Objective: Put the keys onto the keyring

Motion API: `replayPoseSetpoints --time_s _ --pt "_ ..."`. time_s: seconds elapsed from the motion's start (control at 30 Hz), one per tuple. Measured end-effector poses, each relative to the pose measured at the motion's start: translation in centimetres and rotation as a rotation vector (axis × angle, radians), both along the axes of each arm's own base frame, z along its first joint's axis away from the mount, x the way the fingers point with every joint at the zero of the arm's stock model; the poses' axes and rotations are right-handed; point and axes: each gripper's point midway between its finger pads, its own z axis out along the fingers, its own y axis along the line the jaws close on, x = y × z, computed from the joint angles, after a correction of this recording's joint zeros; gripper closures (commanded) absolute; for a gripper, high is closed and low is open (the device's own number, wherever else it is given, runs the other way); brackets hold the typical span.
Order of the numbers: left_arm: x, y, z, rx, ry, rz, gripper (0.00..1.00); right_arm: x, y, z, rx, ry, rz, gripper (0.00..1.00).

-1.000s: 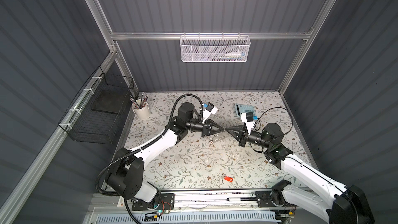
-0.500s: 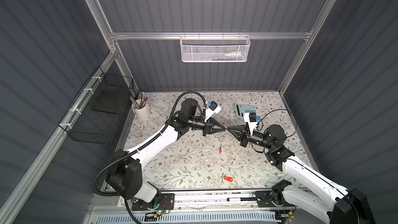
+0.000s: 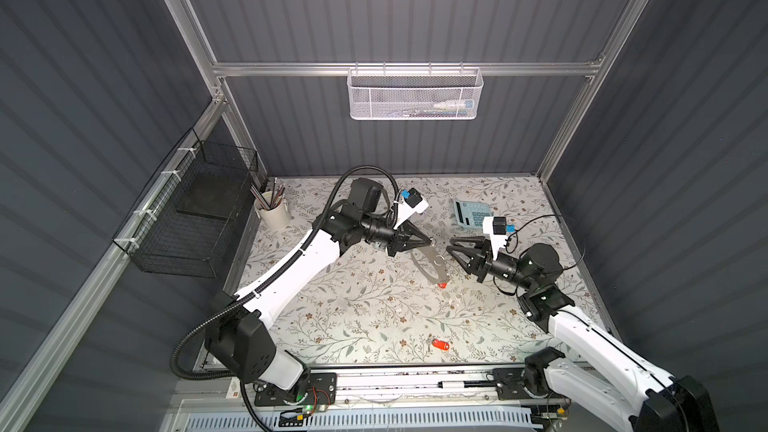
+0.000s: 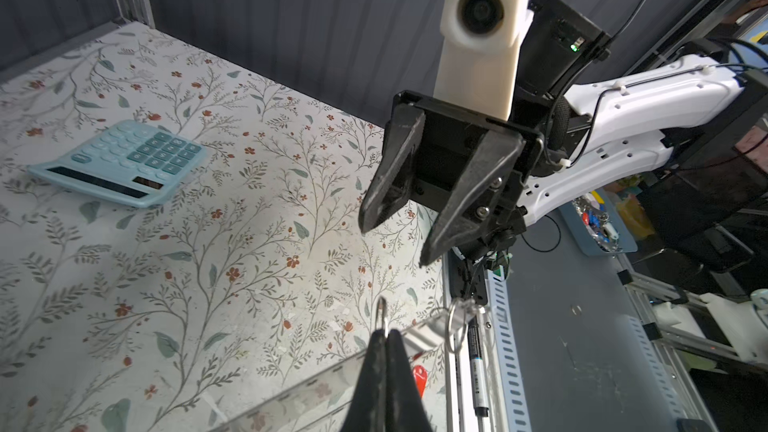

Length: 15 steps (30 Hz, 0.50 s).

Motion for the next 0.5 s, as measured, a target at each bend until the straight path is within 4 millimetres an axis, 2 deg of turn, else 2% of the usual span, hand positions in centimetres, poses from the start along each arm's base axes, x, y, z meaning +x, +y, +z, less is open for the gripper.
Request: replayPoseSetpoints --time_s 0.1,0.17,0.37,0.5 --pt "0.7 -0.2 0.6 0.05 -0.039 0.011 1.0 -0.2 0.1 -0.3 -0.011 0.005 0.012 0.54" --pt "1.1 -0.5 0.3 0.102 -0.056 0.014 1.0 -0.2 0.2 -0.4 -0.022 0.004 0.02 0.53" --pt "0.9 -1.3 -2.9 0.281 -0.051 -0.001 1.0 0.1 0.4 -0.2 -0.042 -0.007 0.032 0.53" --pt "0.5 -1.7 -4.2 0.37 -0.057 -0.02 1.0 0.4 0.6 -0.9 -0.051 0.016 0.043 0.54"
